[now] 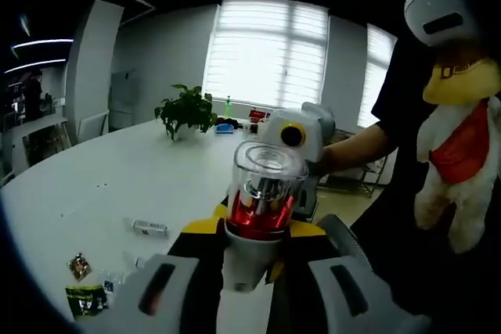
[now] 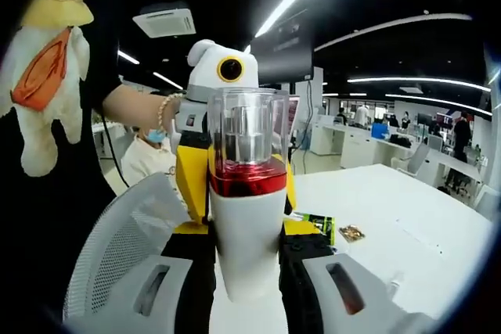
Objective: Arrange the skincare products in the storage area until every visible bottle or jar stands upright without overlapping.
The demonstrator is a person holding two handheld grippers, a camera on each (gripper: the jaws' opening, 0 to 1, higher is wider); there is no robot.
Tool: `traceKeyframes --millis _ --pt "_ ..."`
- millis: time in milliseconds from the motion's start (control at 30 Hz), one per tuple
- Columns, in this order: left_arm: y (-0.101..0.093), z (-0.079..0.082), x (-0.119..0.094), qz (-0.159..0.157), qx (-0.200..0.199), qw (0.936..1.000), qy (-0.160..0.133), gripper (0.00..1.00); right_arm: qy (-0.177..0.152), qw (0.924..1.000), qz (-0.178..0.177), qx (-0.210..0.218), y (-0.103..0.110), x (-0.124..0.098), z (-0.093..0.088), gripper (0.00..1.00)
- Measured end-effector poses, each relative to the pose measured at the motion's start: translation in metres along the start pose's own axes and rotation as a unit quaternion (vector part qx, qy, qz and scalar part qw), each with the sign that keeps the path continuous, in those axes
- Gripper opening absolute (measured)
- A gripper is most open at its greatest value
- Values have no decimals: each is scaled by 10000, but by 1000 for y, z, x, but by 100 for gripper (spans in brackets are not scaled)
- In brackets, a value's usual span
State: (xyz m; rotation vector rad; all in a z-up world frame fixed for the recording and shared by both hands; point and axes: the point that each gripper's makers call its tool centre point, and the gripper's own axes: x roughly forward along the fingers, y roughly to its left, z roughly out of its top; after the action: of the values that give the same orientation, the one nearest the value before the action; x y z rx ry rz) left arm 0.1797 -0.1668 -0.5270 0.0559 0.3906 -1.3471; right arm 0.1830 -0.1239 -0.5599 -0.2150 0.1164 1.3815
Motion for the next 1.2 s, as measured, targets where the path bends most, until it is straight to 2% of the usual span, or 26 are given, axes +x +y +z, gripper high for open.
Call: traceKeyframes --millis 200,367,733,900,1200 --pt "6 -17 5 -53 -77 9998 167 23 118 9999 -122 -12 0 3 -18 30" --pt "11 -36 10 -64 -147 9994 297 24 435 9989 -183 1 0 10 -41 30" --pt "20 -77 20 -107 -273 9984 487 24 873 9955 -329 162 2 18 -83 30" --pt "20 -89 28 -150 -396 9980 459 24 1027 9938 -335 246 4 18 -98 30" --pt "22 -108 39 -247 -470 9965 645 24 1281 9902 -403 398 4 18 -123 30"
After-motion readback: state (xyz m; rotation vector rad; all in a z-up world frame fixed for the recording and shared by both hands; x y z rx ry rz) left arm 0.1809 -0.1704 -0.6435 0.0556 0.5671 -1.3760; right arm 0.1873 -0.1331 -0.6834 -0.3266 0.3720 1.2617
